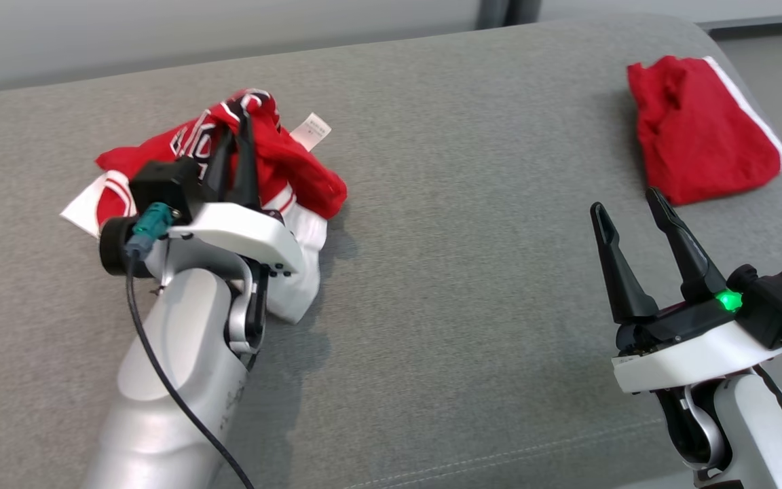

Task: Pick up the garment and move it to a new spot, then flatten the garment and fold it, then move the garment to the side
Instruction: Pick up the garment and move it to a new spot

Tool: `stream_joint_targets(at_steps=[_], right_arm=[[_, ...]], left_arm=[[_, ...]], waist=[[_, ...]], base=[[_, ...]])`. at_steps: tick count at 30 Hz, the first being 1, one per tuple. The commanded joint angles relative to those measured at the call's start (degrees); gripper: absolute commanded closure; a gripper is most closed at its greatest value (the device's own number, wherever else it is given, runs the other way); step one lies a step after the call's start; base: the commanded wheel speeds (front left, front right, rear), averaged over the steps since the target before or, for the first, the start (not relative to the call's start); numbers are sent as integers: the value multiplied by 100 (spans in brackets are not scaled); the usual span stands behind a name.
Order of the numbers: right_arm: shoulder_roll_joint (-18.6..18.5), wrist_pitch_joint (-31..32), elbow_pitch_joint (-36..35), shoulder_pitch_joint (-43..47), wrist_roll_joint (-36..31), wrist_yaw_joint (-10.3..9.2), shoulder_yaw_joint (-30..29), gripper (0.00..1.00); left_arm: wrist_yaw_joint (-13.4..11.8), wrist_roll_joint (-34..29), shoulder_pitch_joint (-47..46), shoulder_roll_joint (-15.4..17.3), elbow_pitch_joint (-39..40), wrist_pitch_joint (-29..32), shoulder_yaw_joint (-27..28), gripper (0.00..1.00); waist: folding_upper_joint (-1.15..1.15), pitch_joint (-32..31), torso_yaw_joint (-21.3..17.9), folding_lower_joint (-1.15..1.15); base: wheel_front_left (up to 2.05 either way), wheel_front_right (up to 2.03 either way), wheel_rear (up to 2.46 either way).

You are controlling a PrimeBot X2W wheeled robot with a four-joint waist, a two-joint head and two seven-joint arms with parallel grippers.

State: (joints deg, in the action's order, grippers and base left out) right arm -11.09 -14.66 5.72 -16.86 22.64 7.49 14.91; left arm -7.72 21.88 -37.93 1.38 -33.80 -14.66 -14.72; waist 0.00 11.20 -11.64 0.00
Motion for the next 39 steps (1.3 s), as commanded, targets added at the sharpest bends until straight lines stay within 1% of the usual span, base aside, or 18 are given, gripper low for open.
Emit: stream_joint_targets(at_steps=[1,8,12,13,14,15,16,20,25,31,39], right_arm=[[18,-34,-161,-4,-11,0,91,0],[137,-34,-167,-88,8,0,142,0],[190,-34,-175,-126,15,0,177,0],[206,-34,-179,-134,13,0,183,0],[217,-34,-175,-139,14,0,179,0],[227,-34,-168,-141,15,0,173,0],[235,-34,-162,-141,15,0,169,0],[260,-34,-114,-116,10,0,162,0],[272,-34,-34,-32,18,0,211,0],[253,-34,29,155,51,0,287,0],[224,-34,95,606,62,0,220,0]], left_arm=[[-35,131,-133,151,-33,-34,-31,100],[-34,219,-320,150,-679,-34,-797,100],[-87,262,-407,150,-885,-34,-973,100],[-100,254,-439,150,-934,-34,-1016,61],[-107,261,-462,150,-976,-34,-1054,50],[-122,265,-485,150,-996,-34,-1075,16],[-143,248,-505,150,-1012,-34,-1096,0],[-184,248,-505,150,-940,-34,-1110,0],[-228,245,-231,150,-443,-34,-1017,0],[-265,225,453,150,466,-34,-788,0],[-384,180,1650,150,1648,-34,-457,0]], waist=[[0,56,-218,0],[0,260,-545,0],[0,346,-662,0],[0,372,-690,0],[0,391,-705,0],[0,404,-714,0],[0,413,-720,0],[0,386,-704,0],[0,183,-560,0],[0,-159,-270,0],[0,-651,193,0]], base=[[0,0,0],[0,0,0],[0,0,0],[0,0,0],[0,0,0],[0,0,0],[0,0,0],[0,0,0],[0,0,0],[0,0,0],[0,0,0]])
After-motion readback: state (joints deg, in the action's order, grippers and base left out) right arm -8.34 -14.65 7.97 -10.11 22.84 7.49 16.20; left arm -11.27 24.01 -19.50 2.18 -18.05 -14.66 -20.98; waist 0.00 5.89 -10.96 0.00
